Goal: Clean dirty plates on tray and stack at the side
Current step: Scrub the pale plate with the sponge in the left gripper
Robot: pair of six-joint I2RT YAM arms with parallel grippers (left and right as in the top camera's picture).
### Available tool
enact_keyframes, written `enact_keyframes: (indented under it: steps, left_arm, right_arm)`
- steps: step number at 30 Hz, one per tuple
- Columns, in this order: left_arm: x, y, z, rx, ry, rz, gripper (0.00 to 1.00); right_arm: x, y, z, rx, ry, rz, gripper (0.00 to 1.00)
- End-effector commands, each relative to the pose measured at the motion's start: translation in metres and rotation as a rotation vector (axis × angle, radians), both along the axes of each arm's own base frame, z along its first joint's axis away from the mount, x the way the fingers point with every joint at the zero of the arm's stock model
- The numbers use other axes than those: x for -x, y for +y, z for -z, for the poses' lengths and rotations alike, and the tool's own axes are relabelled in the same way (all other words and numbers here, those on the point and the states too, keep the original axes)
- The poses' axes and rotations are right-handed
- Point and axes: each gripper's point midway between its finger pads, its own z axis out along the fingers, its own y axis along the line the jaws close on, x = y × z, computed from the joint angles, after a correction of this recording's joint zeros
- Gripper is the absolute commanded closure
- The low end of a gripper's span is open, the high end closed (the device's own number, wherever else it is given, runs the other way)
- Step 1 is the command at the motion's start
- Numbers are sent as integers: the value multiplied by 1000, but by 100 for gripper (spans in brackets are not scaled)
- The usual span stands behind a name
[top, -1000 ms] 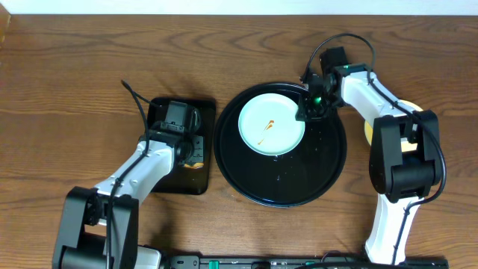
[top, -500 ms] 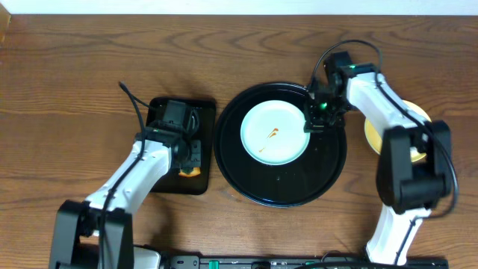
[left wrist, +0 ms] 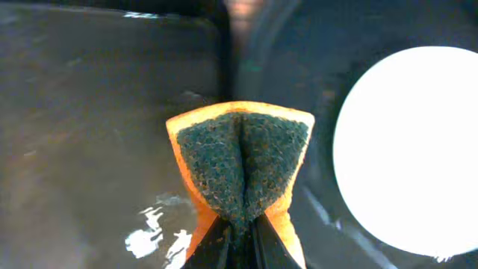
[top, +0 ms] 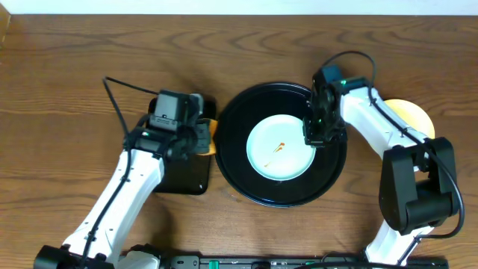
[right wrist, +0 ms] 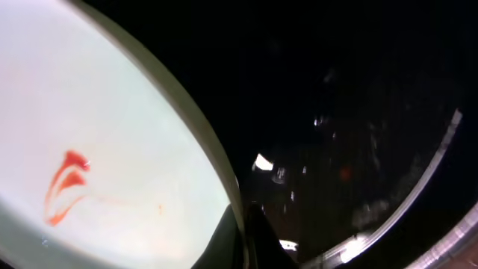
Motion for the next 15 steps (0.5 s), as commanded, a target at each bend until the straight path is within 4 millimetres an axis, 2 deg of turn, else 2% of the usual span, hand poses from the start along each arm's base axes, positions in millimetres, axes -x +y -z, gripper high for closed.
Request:
enact_keyframes:
  steps: [1, 5, 8, 15]
  left_arm:
    - [0, -43, -19, 76, -65, 106, 92]
    - [-4, -75, -25, 119, -107, 88, 92]
    - [-6, -102, -18, 172, -90, 43, 92]
    - [1, -159, 23, 228, -10, 54, 92]
  right_arm:
    - [13, 0, 18, 27, 27, 47, 99]
    - [19, 6, 25, 3, 38, 46, 99]
    - [22, 6, 27, 5, 45, 43, 99]
    - [23, 7, 27, 6, 46, 40, 99]
